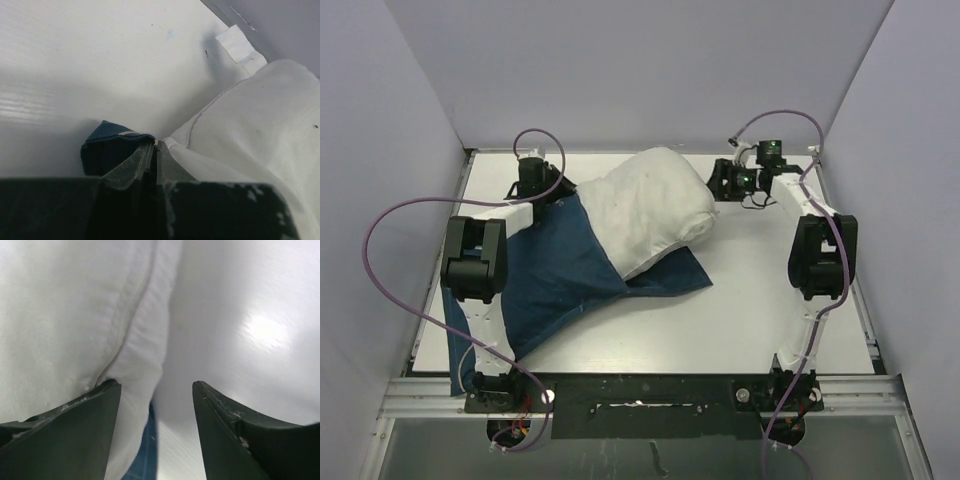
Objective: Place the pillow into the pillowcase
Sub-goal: Stuff the pillow into the pillowcase.
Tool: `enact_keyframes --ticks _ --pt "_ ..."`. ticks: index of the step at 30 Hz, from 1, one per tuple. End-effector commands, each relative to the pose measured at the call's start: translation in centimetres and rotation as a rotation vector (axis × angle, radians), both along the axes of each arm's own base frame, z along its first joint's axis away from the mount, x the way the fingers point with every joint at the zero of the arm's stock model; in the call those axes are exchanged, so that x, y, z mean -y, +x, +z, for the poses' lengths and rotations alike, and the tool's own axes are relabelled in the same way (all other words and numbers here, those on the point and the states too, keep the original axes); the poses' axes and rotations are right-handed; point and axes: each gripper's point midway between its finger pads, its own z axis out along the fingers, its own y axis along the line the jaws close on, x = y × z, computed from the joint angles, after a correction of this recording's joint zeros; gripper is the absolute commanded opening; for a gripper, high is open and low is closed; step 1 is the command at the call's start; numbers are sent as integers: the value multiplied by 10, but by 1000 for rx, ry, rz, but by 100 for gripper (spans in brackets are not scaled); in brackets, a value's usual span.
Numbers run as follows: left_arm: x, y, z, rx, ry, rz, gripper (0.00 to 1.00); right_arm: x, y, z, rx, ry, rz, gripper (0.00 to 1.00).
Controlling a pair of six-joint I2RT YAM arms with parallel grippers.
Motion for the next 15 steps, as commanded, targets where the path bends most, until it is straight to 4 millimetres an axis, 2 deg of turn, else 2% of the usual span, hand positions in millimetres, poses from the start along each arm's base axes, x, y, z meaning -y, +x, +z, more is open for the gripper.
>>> enact_keyframes --ticks 1,3,4,9,11,14,15 --pt "11 4 53 120 -31 -28 0 60 -30 -18 -102 4 -85 64" --pt "12 5 50 115 -39 -32 0 73 -50 -19 -161 62 -126 68" --pt "13 6 48 110 -42 -32 0 73 -62 -17 -192 103 -137 69" --pt "17 9 42 97 -59 -42 0 48 -124 3 -350 363 -173 73" --pt "19 9 43 101 -63 -45 0 38 -152 -6 -462 439 -238 76" --pt "22 9 44 102 -70 -50 0 28 -176 -16 -558 491 -334 78" --pt "23 9 45 103 -74 -51 0 22 -184 -21 -589 485 -356 81"
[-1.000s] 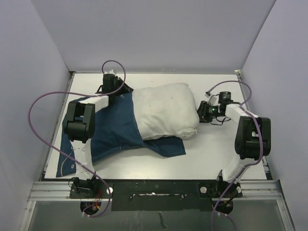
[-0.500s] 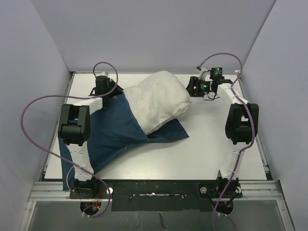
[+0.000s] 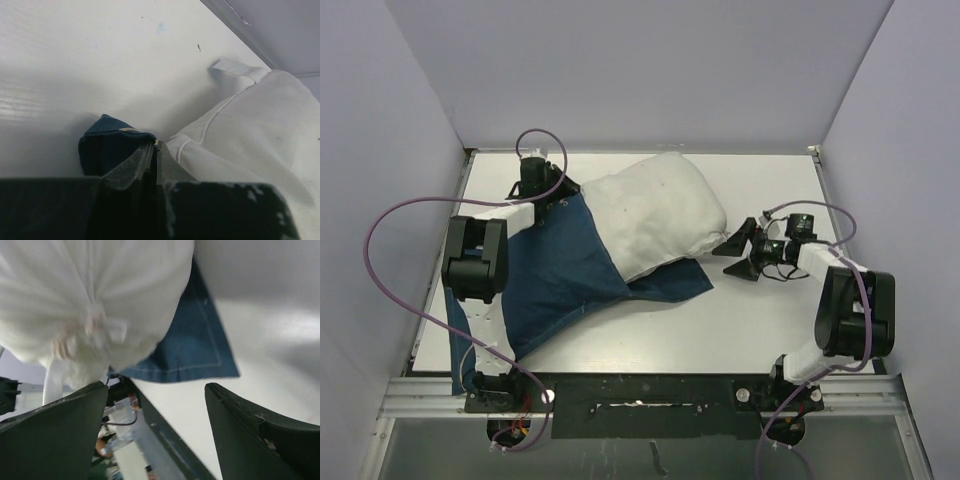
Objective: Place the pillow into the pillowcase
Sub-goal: Stuff the pillow into the pillowcase.
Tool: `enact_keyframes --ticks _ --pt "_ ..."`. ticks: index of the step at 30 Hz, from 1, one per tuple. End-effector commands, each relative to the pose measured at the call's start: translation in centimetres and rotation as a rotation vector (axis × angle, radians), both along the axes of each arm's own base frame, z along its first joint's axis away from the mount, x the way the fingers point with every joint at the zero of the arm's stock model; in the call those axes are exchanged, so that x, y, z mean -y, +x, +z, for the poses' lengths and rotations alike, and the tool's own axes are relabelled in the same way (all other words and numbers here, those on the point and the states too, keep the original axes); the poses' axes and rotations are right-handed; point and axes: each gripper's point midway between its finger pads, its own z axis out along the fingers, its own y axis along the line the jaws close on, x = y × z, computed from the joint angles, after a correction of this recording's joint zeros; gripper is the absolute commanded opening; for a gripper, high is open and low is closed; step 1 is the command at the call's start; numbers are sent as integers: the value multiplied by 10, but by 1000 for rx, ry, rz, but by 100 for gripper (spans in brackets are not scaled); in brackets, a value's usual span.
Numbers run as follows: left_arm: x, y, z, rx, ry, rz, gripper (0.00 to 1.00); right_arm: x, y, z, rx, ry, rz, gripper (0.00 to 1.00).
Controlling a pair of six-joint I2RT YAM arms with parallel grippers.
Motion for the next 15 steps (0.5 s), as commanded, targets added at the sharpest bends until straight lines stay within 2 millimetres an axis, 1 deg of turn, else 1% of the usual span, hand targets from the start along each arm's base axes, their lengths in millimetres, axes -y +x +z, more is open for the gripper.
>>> enact_keyframes --ticks 1,4,6,8,11,14,15 --pt "16 10 43 107 -49 -35 0 -29 -22 11 -131 132 -93 84" --pt "17 6 46 111 -62 -38 0 -53 -48 -7 -259 145 -71 84" --pt "17 3 49 115 -65 -38 0 -65 -61 -15 -318 141 -64 82" --pt "16 1 52 121 -68 -36 0 -73 -68 -19 -360 114 -74 79" --pt "16 -1 55 124 -72 -31 0 -90 -77 -25 -425 40 -101 77" --pt "17 -2 58 130 -89 -30 0 -108 -78 -34 -413 -44 -147 79" --pt "18 -2 58 129 -97 -32 0 -114 -77 -35 -400 -62 -156 83"
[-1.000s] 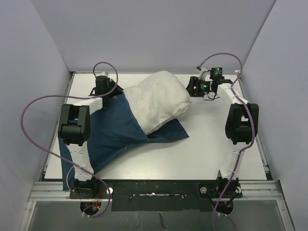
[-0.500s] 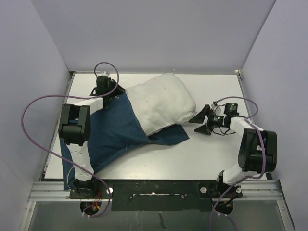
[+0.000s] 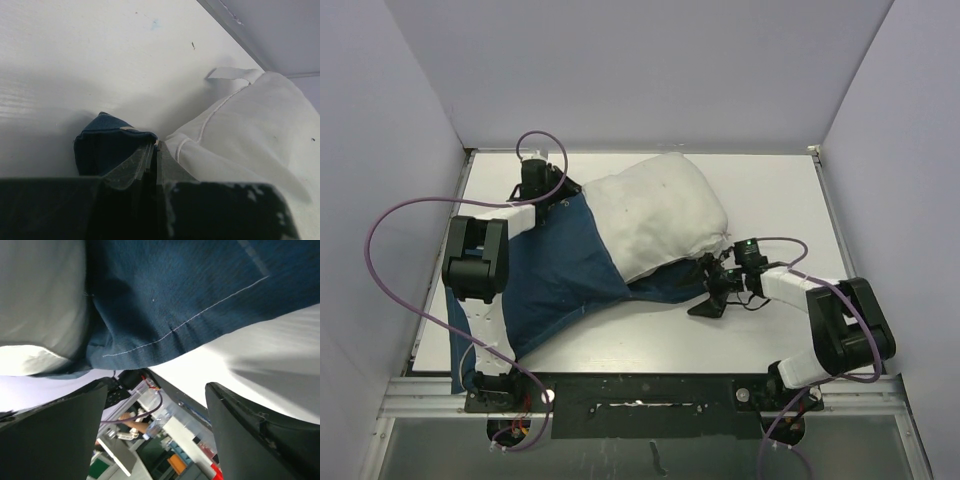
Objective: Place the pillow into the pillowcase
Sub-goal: Stuff the pillow into the pillowcase.
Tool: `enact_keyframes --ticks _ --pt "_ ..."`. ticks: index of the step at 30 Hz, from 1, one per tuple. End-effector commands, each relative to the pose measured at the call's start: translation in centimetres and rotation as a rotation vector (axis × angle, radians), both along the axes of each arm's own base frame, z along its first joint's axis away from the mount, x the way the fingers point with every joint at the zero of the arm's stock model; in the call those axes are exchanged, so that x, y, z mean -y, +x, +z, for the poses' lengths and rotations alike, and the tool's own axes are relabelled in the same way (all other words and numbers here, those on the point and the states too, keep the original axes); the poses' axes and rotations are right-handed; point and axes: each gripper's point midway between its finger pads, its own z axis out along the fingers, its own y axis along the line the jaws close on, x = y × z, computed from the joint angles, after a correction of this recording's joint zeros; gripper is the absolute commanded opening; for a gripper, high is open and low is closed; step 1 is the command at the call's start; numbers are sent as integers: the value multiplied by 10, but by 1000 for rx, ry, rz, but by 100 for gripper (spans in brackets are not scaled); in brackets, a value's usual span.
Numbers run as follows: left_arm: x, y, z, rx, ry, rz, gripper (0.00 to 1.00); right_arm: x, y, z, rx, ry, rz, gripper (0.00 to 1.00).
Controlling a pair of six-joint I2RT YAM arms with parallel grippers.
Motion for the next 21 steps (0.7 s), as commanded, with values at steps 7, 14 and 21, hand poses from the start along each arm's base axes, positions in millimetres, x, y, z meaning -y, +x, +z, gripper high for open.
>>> enact_keyframes --ticks 7,14,21 --pt "26 -2 68 146 -93 -56 0 -45 35 -11 93 -160 -145 95" --pt "26 -6 80 155 -93 -53 0 -50 66 -17 107 -157 -234 85" --pt "28 -7 81 150 -81 -55 0 -8 82 -36 52 -213 -347 10"
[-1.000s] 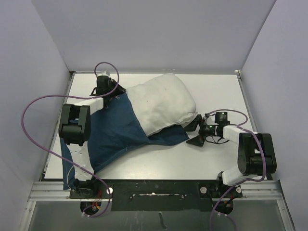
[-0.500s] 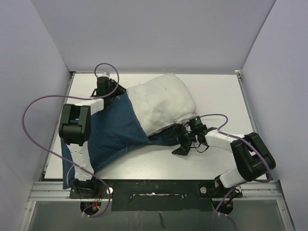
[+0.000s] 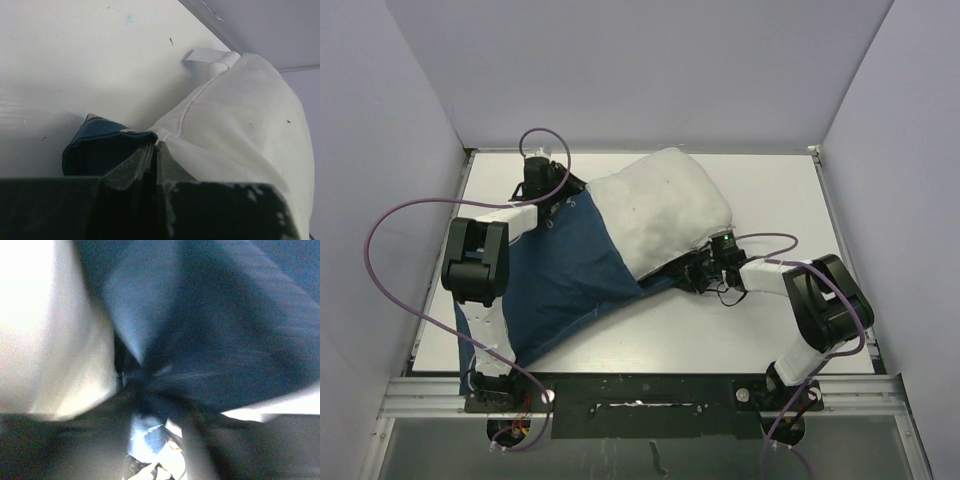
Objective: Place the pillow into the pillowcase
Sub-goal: Stuff the pillow into the pillowcase.
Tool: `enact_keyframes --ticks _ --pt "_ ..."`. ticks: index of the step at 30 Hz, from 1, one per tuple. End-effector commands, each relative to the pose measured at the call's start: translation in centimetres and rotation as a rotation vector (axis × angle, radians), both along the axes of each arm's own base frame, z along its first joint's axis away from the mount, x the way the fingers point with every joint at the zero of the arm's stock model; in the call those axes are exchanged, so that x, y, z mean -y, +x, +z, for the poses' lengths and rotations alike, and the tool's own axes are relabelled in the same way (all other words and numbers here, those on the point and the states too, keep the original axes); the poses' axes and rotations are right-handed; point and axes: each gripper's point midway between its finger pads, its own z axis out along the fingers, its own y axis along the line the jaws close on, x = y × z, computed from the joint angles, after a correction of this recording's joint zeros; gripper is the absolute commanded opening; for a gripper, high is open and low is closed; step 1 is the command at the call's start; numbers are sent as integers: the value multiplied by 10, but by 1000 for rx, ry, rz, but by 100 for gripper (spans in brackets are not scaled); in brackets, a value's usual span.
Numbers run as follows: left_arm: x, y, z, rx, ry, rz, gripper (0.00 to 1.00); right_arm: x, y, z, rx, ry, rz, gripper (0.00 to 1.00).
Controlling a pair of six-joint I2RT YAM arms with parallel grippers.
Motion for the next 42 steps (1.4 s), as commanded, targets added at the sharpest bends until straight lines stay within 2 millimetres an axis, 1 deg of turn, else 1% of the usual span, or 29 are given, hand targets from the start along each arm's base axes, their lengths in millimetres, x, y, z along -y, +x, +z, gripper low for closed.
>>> enact_keyframes --ticks 1,3,5,8,10,12,13,14,15,17,20,22,23,25,28,29,31,33,34,35,36,37,38,39,40,41,42 --pt "13 -3 64 129 -35 -35 0 44 26 -13 19 -75 -144 0" --pt "15 -2 64 132 -34 -39 0 56 28 -14 30 -83 -164 0" --pt "20 -2 66 143 -35 -55 0 63 32 -8 71 -80 -170 0" --pt "34 1 77 201 -49 -113 0 66 45 11 172 -65 -151 0" --pt "46 4 90 254 -88 -164 0 68 61 35 322 -53 -110 0" --pt "57 7 102 301 -121 -214 0 75 82 70 504 -64 -56 0" --pt "62 9 114 338 -138 -240 0 78 91 88 594 -85 -20 0" --pt "67 11 124 369 -152 -256 0 81 99 104 677 -120 19 0" --pt "71 12 133 398 -170 -274 0 83 107 125 774 -164 65 0" --pt "80 16 157 466 -202 -319 0 89 123 163 980 -287 155 0" --pt "92 17 192 569 -241 -390 0 91 142 230 1291 -446 254 0" --pt "97 14 219 648 -258 -435 0 87 149 274 1467 -529 308 0" --pt "100 13 232 689 -261 -452 0 86 150 301 1567 -570 325 0" --pt "101 10 258 774 -264 -468 0 77 147 342 1742 -652 379 0" --pt "96 3 297 916 -263 -457 0 62 134 404 2008 -761 441 0" --pt "91 1 312 961 -262 -436 0 57 130 424 2088 -791 459 0" --pt "80 -1 334 1026 -261 -390 0 54 118 460 2204 -808 464 0" --pt "65 -1 353 1062 -263 -315 0 55 106 488 2276 -809 465 0" --pt "56 2 360 1054 -256 -271 0 58 102 497 2276 -802 456 0" --pt "46 7 365 1026 -247 -213 0 59 98 504 2255 -776 460 0" --pt "33 21 356 936 -233 -131 0 59 95 505 2232 -733 461 0" --pt "19 32 351 858 -220 -44 0 56 89 501 2192 -660 474 0" --pt "5 42 347 803 -201 36 0 44 76 494 2162 -560 521 0" --pt "-7 49 345 769 -180 89 0 22 55 482 2140 -470 597 0" --pt "-14 54 349 748 -178 117 0 -5 28 472 2162 -421 680 0" --pt "-17 56 355 743 -179 121 0 -30 -3 467 2217 -386 732 0" --pt "-16 57 363 743 -175 113 0 -32 -8 471 2238 -411 695 0"
